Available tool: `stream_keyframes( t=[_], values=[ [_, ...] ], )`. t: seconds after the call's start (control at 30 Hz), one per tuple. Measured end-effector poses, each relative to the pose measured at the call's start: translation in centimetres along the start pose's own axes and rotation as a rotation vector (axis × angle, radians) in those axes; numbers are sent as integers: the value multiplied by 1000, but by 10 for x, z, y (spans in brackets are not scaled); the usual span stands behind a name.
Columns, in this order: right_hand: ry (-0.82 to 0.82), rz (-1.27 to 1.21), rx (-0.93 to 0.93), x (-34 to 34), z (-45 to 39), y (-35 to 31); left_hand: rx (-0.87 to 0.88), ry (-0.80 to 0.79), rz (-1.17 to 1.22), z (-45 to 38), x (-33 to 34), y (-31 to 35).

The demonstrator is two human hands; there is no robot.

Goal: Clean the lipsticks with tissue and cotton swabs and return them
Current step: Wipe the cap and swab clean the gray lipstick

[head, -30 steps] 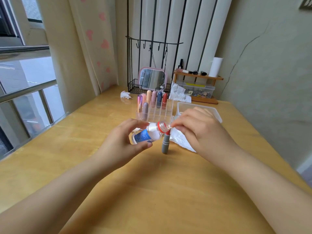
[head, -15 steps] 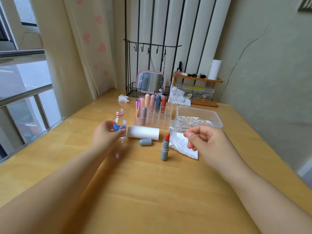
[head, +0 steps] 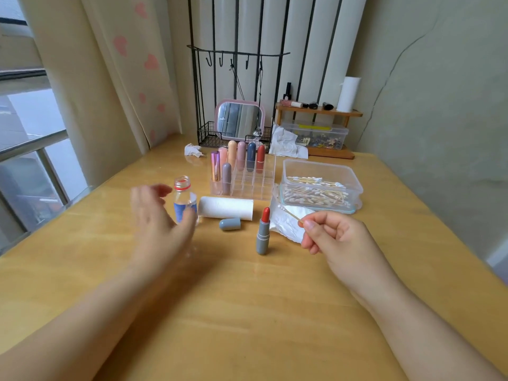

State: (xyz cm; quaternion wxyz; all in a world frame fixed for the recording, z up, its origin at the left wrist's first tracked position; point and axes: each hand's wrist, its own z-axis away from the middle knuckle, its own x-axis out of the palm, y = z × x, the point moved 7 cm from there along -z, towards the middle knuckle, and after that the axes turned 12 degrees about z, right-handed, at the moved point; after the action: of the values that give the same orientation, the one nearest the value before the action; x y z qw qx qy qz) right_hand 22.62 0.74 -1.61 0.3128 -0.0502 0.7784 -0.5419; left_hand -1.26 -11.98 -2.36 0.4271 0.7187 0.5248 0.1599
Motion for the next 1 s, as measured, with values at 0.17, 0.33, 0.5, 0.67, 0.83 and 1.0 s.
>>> stream_keyframes(
  t=[0.17, 0.33, 0.5, 0.67, 0.83, 1.0],
  values=[
    [-46, -30, 22, 3, 2, 6, -205, -466, 57, 36, 69, 21],
    [-70, -82, 21, 0, 10, 7, -362, -500, 50, 52, 105, 13],
    [-105, -136, 7, 0, 11, 5, -353, -503, 43, 50, 113, 8],
    [-133, -241, -79, -5, 13, -7, -397, -446, 391, 47, 104, 30],
    [0, -25, -163, -12, 14, -9, -487, -578, 711, 63, 102, 55],
    [122, 143, -249, -17, 19, -16, -498, -642, 782, 75, 97, 66]
  ],
)
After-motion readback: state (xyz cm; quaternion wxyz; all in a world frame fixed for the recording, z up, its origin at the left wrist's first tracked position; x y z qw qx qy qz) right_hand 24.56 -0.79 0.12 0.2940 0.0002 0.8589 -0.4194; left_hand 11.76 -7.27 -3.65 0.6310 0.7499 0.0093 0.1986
